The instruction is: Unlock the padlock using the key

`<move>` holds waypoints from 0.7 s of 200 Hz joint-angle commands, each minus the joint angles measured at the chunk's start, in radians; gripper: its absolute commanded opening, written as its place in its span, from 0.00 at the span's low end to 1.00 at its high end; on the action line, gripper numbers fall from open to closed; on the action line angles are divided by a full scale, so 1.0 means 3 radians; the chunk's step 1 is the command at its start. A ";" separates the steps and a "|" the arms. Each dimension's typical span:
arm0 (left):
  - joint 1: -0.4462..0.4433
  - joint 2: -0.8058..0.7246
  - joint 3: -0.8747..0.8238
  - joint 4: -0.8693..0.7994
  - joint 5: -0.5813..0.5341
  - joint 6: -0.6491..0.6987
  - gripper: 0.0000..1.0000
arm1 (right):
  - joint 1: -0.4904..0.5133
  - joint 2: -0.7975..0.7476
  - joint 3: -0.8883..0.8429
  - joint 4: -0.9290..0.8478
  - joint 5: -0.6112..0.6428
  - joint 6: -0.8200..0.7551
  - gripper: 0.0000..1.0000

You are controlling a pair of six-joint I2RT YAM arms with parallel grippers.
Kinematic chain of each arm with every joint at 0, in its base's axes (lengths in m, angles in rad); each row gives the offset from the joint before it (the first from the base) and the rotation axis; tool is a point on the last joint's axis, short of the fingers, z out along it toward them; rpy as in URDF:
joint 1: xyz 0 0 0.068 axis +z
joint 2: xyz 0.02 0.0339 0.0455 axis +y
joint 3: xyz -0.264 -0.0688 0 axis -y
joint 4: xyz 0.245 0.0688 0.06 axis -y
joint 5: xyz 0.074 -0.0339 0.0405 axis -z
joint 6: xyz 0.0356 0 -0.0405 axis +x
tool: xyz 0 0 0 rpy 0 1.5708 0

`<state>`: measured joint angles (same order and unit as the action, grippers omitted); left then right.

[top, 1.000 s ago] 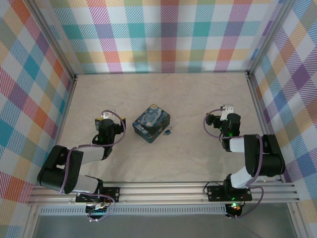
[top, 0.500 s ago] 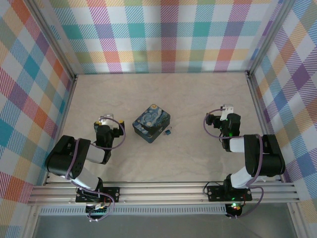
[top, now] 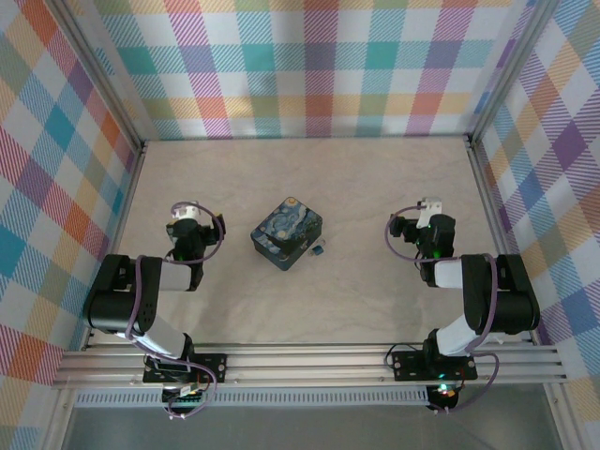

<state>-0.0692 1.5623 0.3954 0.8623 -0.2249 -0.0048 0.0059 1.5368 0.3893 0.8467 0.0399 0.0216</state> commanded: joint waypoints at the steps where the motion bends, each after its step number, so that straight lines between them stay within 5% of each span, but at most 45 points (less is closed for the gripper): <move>1: -0.0022 -0.0008 0.0013 -0.0064 0.0040 -0.0016 1.00 | -0.0004 -0.0009 0.0032 0.0015 -0.0050 0.0018 1.00; 140: -0.0045 -0.0002 0.0037 -0.0103 0.0059 0.0016 1.00 | 0.0001 -0.0007 0.0047 -0.0005 -0.0048 0.0010 1.00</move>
<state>-0.0772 1.5623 0.3954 0.8356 -0.2176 -0.0040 0.0059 1.5368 0.3893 0.8440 0.0399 0.0212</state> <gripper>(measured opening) 0.998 0.996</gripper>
